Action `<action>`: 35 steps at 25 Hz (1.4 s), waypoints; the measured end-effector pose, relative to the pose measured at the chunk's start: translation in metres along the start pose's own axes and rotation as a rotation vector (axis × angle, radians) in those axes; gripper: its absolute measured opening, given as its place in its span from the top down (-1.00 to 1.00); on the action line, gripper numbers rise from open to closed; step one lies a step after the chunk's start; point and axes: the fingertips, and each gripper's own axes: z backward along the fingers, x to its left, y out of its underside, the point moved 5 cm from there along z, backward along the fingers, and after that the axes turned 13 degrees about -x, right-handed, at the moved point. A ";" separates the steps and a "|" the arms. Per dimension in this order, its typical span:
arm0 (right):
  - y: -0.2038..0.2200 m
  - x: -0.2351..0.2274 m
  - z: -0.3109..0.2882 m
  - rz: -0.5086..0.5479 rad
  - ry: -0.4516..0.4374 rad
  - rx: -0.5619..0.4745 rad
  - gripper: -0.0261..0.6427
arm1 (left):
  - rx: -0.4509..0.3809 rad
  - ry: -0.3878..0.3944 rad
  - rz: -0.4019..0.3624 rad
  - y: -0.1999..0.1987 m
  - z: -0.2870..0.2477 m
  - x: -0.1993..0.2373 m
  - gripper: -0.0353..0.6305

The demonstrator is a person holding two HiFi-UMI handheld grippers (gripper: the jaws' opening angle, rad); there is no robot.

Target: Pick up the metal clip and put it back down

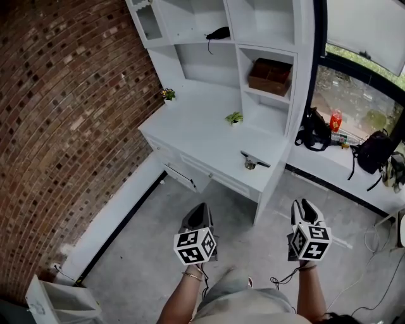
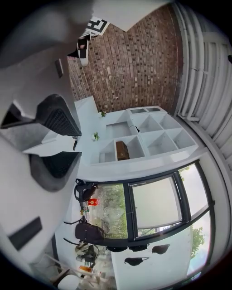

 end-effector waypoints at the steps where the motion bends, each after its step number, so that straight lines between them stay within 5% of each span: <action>1: 0.001 -0.001 -0.005 0.001 0.000 0.004 0.60 | 0.000 -0.001 0.003 0.001 -0.005 0.001 0.88; 20: -0.024 -0.014 -0.187 0.039 0.008 0.039 0.59 | -0.016 0.080 0.020 -0.018 -0.214 0.013 0.88; 35: -0.031 0.002 -0.330 0.069 -0.055 0.098 0.59 | 0.028 0.050 0.031 -0.019 -0.339 0.059 0.88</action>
